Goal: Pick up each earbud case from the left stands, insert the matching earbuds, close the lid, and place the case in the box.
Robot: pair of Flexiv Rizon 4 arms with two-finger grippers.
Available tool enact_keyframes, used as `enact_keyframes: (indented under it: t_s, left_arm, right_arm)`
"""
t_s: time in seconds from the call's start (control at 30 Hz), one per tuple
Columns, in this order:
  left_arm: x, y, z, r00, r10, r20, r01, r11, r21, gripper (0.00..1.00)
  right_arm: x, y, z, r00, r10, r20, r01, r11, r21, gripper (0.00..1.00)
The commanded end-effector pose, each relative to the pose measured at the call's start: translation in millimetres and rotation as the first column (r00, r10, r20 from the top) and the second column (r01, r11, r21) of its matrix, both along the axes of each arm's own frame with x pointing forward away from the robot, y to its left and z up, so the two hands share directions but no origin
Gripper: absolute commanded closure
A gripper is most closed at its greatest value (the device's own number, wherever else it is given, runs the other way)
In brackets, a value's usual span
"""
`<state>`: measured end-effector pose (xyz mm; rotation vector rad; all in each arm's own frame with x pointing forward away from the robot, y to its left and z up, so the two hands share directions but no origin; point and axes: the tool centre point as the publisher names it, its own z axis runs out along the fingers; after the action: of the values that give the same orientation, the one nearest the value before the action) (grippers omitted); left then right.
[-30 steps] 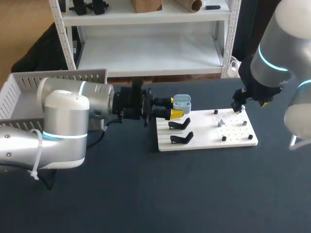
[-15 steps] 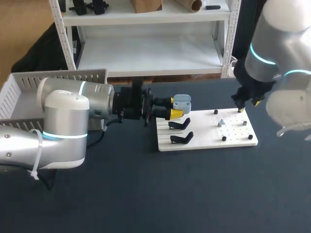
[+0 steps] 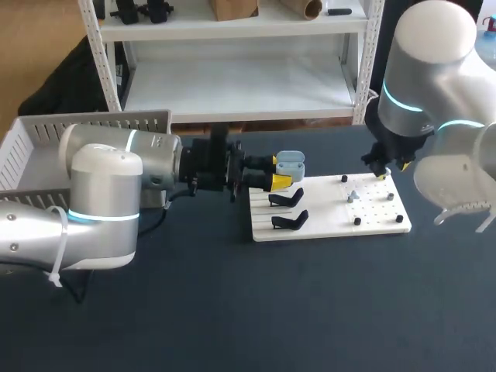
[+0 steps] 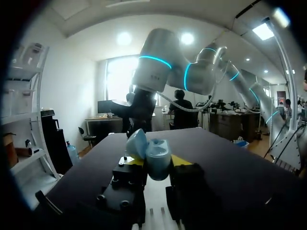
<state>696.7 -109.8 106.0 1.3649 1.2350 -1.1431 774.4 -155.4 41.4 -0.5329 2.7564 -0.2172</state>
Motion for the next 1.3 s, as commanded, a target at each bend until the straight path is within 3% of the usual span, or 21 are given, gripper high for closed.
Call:
enact_keyframes:
  t_s: [0.03,1.3]
  left_arm:
    - [-0.8,0.5,-0.7,1.000,0.003,0.002,-0.003,1.000,-0.003,1.00]
    - [-0.8,0.5,-0.7,1.000,0.003,0.002,-0.003,1.000,-0.003,1.00]
  right_arm:
    - [1.3,-0.1,-6.7,1.000,-0.008,0.010,0.008,1.000,-0.005,0.54]
    - [9.1,-0.6,-18.9,0.999,-0.038,0.002,0.038,0.999,-0.005,0.67]
